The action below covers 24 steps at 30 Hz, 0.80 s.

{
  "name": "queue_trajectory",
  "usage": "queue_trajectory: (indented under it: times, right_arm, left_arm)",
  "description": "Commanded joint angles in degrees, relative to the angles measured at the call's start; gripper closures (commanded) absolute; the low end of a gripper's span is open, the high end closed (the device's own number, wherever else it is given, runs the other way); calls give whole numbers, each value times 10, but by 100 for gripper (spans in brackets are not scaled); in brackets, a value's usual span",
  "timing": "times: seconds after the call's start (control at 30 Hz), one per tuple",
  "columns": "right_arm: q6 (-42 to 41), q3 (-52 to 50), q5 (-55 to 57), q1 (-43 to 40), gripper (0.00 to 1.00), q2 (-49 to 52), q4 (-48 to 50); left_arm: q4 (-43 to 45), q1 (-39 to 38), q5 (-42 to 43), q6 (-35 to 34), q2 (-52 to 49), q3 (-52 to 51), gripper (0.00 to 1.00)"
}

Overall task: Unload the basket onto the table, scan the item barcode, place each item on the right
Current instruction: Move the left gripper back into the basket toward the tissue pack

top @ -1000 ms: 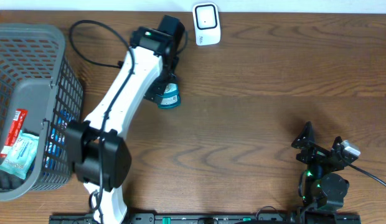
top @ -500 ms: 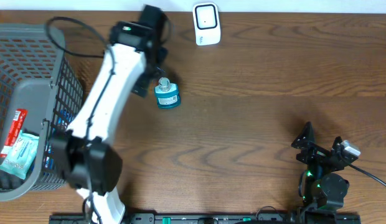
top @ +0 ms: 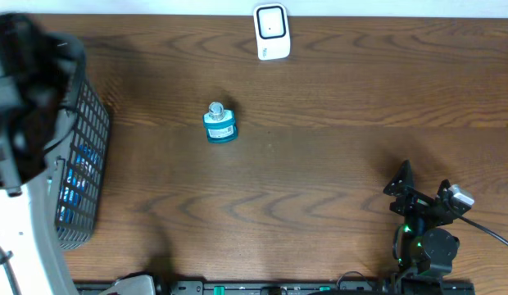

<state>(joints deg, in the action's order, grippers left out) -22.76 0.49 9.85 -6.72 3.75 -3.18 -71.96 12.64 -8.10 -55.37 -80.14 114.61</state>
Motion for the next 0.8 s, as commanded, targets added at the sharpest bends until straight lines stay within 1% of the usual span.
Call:
queue_trajectory:
  times: [0.0, 0.13, 0.3, 0.4, 0.5, 0.6, 0.77]
  right_arm:
    - [7, -2, 1, 8, 1, 1, -1]
    - [7, -2, 1, 8, 1, 1, -1]
    - [7, -2, 1, 8, 1, 1, -1]
    - [7, -2, 1, 8, 1, 1, -1]
    - [7, -2, 1, 8, 1, 1, -1]
    - [7, -2, 1, 8, 1, 1, -1]
    - [7, -2, 1, 8, 1, 1, -1]
  left_arm:
    - [-34, 78, -8, 22, -30, -3, 2]
    - [-69, 145, -16, 23, -64, -29, 2]
    - [-64, 192, -70, 24, -110, -106, 2]
    - [-43, 202, -96, 24, -140, -148, 2]
    - [-21, 205, -139, 24, -177, -181, 2]
    - [-17, 207, -173, 24, -214, -187, 2]
    - [-14, 210, -189, 24, -278, -187, 2]
